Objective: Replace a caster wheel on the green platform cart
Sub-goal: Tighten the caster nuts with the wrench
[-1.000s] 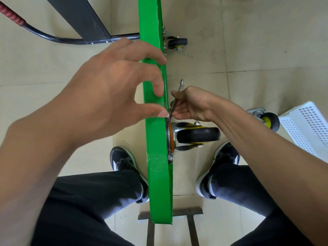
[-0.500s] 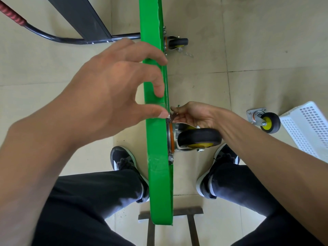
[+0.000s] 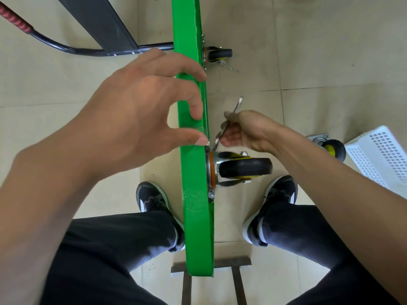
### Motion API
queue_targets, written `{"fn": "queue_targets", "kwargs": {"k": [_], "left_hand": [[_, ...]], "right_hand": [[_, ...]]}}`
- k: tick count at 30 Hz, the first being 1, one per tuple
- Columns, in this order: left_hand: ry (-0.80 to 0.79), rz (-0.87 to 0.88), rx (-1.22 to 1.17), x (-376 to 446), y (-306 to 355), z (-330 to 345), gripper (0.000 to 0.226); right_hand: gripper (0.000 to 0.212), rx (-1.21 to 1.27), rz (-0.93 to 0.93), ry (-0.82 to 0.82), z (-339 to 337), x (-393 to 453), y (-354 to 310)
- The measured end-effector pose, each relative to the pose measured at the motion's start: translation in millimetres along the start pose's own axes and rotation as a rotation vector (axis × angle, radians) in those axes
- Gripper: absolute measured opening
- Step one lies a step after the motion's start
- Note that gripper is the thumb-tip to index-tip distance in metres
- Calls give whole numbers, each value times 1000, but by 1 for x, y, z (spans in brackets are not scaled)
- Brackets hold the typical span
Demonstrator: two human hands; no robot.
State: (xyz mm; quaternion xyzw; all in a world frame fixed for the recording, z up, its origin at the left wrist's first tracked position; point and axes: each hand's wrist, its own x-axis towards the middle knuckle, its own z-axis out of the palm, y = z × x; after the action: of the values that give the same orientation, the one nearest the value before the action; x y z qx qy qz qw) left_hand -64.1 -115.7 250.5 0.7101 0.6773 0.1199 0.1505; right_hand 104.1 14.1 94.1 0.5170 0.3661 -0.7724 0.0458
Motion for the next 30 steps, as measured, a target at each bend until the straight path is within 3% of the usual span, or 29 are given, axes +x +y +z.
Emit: {"fn": "queue_targets", "kwargs": {"k": [6, 11, 16, 30], "left_hand": [[7, 3, 3, 0, -1, 0, 32], [9, 6, 16, 0, -1, 1, 32], [14, 2, 9, 0, -1, 1, 33], [9, 5, 13, -1, -1, 1, 33]], "right_hand": [[28, -207, -628, 118, 14, -34, -25], [21, -525, -889, 105, 24, -62, -19], [38, -699, -919, 114, 26, -63, -14], [34, -680, -811, 102, 33, -60, -11]]}}
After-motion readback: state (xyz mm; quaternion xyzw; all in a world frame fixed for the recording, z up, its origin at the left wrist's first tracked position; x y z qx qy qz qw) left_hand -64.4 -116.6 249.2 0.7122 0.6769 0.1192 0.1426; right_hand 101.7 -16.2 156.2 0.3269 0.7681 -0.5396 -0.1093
